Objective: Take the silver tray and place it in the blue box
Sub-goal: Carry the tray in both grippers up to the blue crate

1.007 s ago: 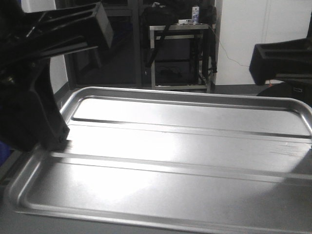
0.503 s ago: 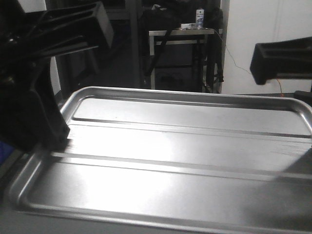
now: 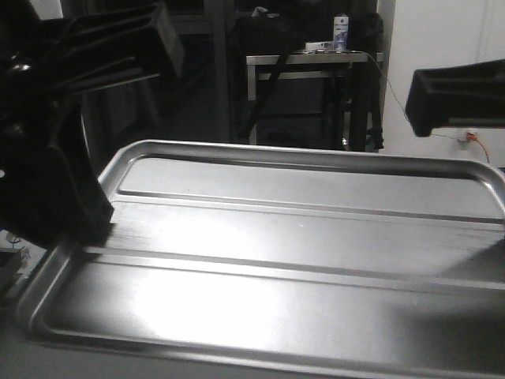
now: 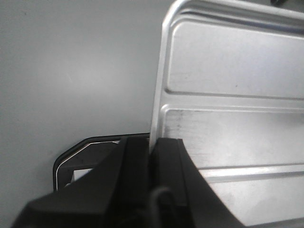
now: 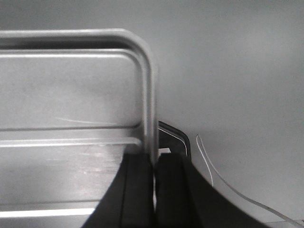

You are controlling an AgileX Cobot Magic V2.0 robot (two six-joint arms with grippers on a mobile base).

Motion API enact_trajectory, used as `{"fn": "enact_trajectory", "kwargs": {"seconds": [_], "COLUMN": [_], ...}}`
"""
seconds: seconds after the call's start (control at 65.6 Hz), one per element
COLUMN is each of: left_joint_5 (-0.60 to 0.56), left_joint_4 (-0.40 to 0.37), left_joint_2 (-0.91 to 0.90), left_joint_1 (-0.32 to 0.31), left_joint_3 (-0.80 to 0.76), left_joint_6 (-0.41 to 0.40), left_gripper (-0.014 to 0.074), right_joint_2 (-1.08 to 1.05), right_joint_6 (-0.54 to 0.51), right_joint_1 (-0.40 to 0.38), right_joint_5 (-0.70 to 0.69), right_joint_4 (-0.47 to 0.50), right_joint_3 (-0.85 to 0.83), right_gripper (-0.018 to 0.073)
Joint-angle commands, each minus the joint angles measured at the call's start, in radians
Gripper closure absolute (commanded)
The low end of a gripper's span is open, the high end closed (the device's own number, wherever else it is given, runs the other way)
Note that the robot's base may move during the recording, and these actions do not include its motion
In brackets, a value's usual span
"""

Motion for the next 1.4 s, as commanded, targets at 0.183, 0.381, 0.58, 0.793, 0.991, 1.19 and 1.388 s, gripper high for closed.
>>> {"fn": "enact_trajectory", "kwargs": {"seconds": [0.183,0.381,0.58,0.793,0.991,1.19,1.388], "left_joint_5": [0.094,0.094,0.094,0.094,0.094,0.094,0.094], "left_joint_4": [0.081,0.079,0.079,0.079,0.079,0.079,0.079], "left_joint_2": [-0.028,-0.028,-0.028,-0.028,-0.028,-0.028,-0.028], "left_joint_1": [0.007,0.007,0.007,0.007,0.007,0.007,0.007], "left_joint_3": [-0.020,-0.020,-0.020,-0.020,-0.020,-0.020,-0.020], "left_joint_6": [-0.012,-0.012,-0.012,-0.012,-0.012,-0.012,-0.012], "left_gripper": [0.0700,0.0700,0.0700,0.0700,0.0700,0.0700,0.0700], "right_joint_2": [-0.023,-0.023,-0.023,-0.023,-0.023,-0.023,-0.023], "right_joint_6": [-0.001,-0.001,-0.001,-0.001,-0.001,-0.001,-0.001], "right_joint_1": [-0.008,-0.008,-0.008,-0.008,-0.008,-0.008,-0.008], "right_joint_5": [0.184,0.184,0.184,0.184,0.184,0.184,0.184], "right_joint_4": [-0.094,-0.094,-0.094,-0.094,-0.094,-0.094,-0.094], "right_joint_3": [-0.020,-0.020,-0.020,-0.020,-0.020,-0.020,-0.020], "right_gripper": [0.0510,0.0510,0.0510,0.0510,0.0510,0.0510,0.0510]}}
